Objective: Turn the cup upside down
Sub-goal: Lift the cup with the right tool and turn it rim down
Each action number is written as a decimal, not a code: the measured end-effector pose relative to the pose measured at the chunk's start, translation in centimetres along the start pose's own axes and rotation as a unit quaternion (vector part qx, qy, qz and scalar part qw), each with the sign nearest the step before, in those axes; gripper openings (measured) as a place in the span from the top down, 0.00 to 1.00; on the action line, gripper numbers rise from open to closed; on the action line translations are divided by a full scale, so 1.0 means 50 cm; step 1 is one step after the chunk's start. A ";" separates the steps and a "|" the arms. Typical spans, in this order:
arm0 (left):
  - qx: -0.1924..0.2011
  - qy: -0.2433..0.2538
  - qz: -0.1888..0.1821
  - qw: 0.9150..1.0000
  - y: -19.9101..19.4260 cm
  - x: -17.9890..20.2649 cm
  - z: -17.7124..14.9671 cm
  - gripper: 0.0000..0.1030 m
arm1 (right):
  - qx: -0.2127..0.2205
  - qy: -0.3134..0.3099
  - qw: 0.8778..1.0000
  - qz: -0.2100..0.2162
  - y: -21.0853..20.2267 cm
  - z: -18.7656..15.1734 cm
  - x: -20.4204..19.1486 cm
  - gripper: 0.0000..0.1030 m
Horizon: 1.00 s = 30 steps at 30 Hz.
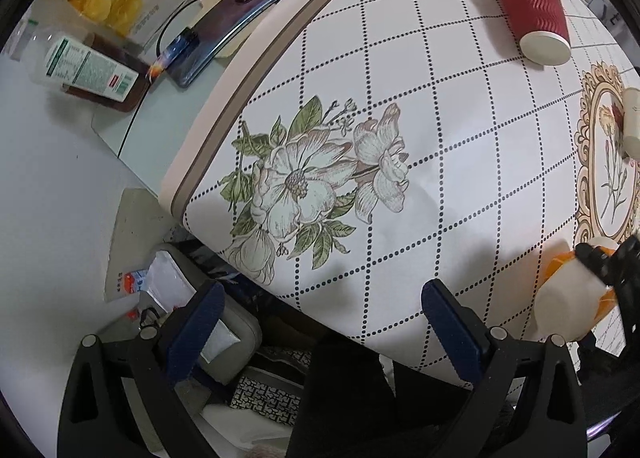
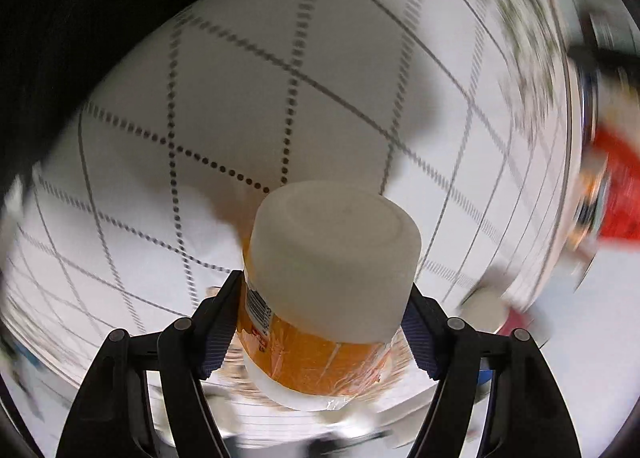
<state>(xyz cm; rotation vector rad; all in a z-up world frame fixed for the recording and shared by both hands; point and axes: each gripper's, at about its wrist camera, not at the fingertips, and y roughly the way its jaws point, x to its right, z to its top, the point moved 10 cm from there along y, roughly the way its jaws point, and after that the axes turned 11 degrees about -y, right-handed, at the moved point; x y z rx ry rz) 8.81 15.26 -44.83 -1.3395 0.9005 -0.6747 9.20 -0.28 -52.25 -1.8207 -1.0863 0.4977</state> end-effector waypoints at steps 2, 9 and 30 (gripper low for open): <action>0.003 0.007 0.000 1.000 -0.006 0.011 0.005 0.02 | -0.003 0.077 0.996 0.035 0.003 -0.014 0.014 0.27; 0.012 0.033 -0.002 0.999 -0.019 0.041 0.010 0.02 | -0.021 0.310 0.937 0.160 0.029 -0.099 0.002 0.27; 0.022 0.086 -0.004 0.996 -0.035 0.114 0.000 0.02 | 0.003 0.671 0.589 0.450 0.125 -0.219 -0.134 0.27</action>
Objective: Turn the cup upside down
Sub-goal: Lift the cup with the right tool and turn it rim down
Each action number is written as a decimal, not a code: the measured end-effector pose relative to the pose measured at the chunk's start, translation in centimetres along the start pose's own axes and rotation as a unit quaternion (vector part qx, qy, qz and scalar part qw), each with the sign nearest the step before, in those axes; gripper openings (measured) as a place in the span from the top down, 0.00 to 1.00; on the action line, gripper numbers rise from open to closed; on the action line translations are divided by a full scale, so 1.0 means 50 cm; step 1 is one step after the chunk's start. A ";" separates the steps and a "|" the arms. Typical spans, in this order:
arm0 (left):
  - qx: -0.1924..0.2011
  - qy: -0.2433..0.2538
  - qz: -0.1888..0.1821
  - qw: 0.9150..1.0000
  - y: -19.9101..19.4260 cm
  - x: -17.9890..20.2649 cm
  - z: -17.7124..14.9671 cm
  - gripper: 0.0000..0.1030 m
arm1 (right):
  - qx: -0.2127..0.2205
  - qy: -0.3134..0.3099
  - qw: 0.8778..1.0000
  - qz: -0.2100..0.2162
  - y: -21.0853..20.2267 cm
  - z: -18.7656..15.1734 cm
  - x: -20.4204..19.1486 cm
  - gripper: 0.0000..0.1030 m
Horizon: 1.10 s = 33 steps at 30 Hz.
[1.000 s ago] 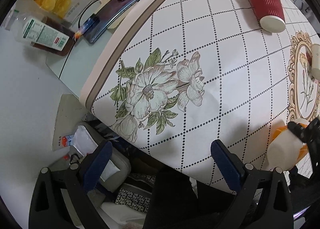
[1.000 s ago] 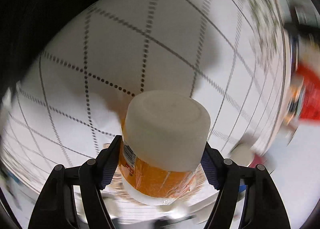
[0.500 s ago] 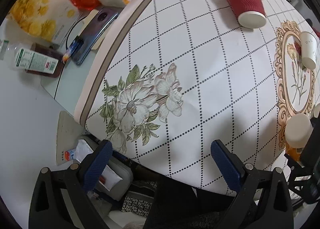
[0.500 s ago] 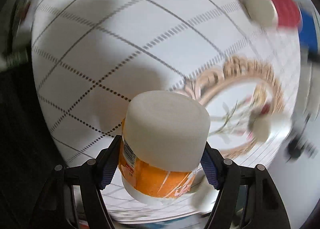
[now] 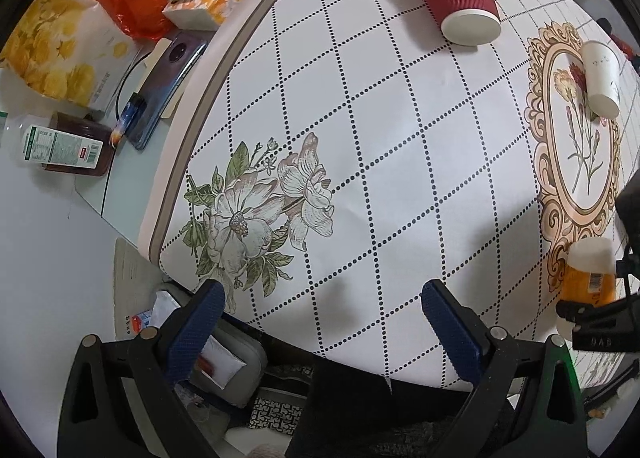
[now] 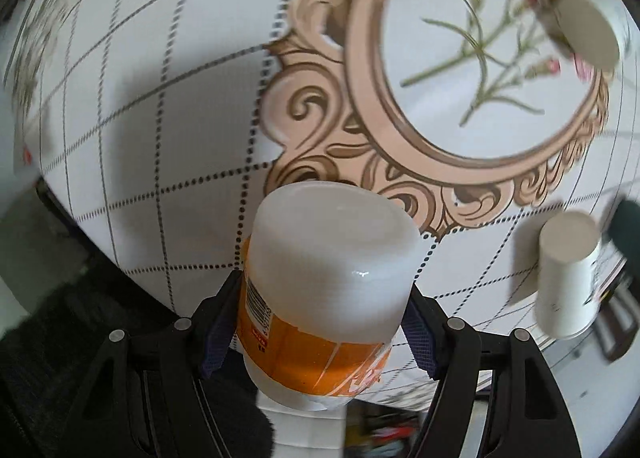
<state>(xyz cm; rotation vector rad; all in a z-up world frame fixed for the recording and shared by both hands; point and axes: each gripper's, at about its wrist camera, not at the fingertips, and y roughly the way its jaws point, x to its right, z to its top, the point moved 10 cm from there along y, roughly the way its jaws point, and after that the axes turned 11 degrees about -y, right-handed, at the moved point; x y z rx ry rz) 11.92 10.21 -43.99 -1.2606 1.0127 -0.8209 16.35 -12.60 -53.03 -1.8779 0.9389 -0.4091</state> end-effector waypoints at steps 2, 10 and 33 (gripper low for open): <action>-0.001 0.002 0.001 1.000 0.002 0.001 -0.002 0.02 | -0.001 0.015 1.000 0.011 0.003 0.010 0.020 0.27; -0.005 0.009 0.003 1.000 0.006 0.011 -0.008 0.02 | 0.007 0.064 0.996 0.059 -0.014 0.056 0.099 0.19; -0.022 0.029 -0.008 0.999 0.001 0.084 0.010 0.02 | 0.226 0.163 0.959 0.041 -0.183 0.044 0.324 0.30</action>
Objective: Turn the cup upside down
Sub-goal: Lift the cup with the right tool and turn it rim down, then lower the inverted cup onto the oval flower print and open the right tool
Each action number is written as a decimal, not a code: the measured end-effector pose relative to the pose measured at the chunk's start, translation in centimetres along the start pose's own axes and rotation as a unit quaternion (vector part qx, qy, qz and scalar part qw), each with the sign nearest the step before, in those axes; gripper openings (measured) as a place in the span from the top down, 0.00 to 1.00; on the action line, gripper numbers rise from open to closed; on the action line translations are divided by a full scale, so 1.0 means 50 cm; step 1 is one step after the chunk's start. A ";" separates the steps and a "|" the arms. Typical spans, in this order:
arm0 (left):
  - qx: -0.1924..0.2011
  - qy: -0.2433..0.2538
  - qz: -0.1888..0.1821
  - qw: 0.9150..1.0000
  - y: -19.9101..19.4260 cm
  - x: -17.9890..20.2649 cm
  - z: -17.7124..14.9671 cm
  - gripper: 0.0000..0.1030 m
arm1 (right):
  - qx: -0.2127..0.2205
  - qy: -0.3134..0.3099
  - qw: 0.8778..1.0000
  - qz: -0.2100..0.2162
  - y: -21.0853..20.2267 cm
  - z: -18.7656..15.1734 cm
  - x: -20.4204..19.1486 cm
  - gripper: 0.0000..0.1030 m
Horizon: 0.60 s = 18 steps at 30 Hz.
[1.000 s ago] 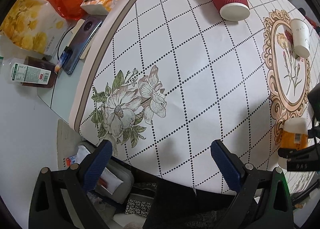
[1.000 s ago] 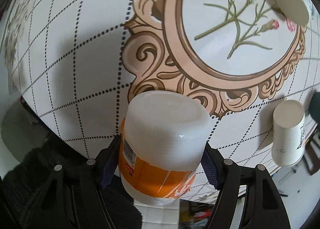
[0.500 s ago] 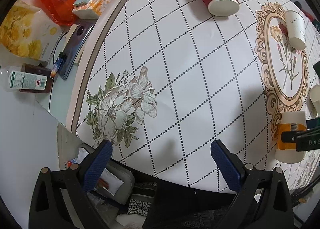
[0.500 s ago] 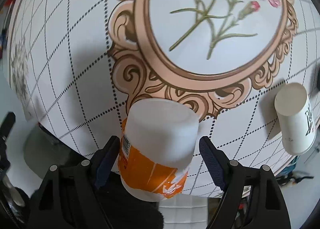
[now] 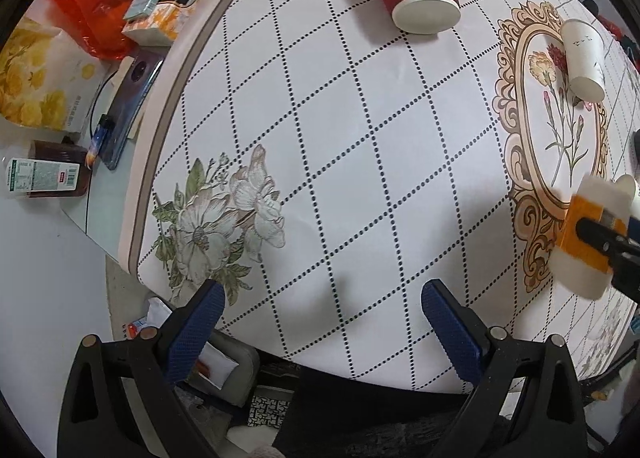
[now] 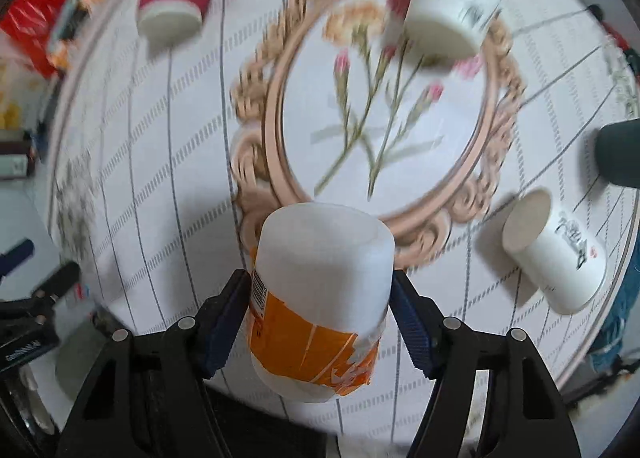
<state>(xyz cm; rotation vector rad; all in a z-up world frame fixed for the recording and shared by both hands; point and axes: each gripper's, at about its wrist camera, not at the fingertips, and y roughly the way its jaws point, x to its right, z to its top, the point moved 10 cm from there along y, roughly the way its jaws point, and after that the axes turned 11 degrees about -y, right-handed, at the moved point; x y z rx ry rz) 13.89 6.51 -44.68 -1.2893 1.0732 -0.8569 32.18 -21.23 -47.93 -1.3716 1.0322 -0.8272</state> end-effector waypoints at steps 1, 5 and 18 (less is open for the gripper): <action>-0.001 0.000 -0.001 1.000 0.001 0.004 0.002 0.02 | 0.029 0.002 1.000 -0.008 -0.015 0.011 0.009 0.30; -0.004 -0.003 0.000 1.000 0.005 0.014 0.016 0.02 | 0.146 0.003 0.989 -0.038 -0.087 0.038 -0.005 0.30; 0.006 0.013 -0.001 1.000 0.006 0.046 0.020 0.02 | 0.270 -0.048 0.957 -0.098 -0.041 0.042 -0.128 0.29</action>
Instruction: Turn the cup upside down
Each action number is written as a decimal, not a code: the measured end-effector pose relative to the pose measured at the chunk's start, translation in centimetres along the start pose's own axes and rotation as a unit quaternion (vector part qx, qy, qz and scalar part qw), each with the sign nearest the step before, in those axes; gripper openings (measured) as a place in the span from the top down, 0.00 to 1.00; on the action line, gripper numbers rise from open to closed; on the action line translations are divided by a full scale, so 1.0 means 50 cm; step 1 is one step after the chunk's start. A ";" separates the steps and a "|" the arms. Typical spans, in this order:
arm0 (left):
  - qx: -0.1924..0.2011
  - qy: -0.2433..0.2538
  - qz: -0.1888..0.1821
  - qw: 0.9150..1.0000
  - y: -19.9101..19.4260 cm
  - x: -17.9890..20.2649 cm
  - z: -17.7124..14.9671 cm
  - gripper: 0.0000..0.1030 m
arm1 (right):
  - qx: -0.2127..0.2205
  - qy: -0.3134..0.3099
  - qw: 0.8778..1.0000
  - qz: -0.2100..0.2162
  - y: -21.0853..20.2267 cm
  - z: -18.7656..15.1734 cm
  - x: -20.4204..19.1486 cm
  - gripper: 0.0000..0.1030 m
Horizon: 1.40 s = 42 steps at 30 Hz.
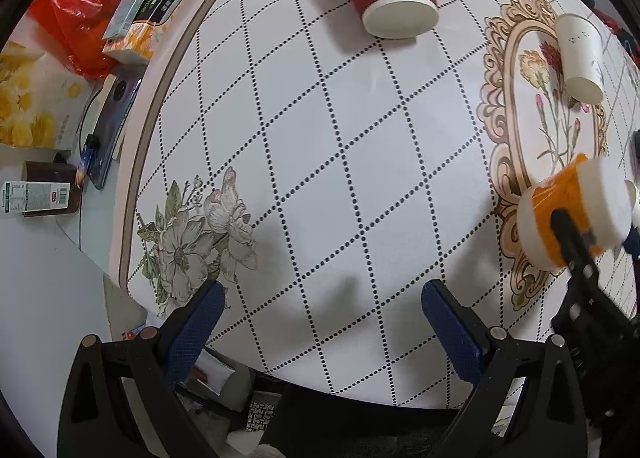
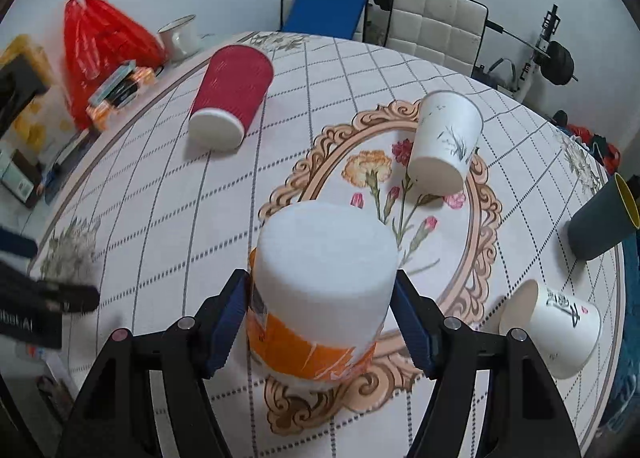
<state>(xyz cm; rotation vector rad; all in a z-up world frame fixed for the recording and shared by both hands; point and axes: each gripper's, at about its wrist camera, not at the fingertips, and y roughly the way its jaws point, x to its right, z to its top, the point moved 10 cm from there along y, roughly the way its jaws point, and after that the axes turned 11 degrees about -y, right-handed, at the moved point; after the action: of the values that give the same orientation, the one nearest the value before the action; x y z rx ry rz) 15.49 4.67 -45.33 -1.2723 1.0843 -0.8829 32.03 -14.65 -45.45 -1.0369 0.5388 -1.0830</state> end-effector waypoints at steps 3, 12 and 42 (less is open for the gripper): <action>0.008 0.008 -0.012 1.000 -0.007 0.012 -0.002 0.02 | -0.015 -0.003 1.000 0.001 0.000 -0.022 -0.004 0.29; 0.068 0.065 -0.033 0.995 -0.072 0.033 -0.001 0.02 | -0.072 0.067 0.995 -0.011 -0.032 -0.067 0.013 0.17; 0.232 0.120 -0.111 0.959 -0.462 -0.011 -0.187 0.02 | -0.046 0.215 0.968 -0.123 -0.582 -0.154 0.011 0.05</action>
<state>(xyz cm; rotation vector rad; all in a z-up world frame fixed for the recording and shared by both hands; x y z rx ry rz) 7.88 -0.21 -22.09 -0.9160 0.8545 -1.4001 12.93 -21.11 -23.07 -0.9676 0.8298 -1.5311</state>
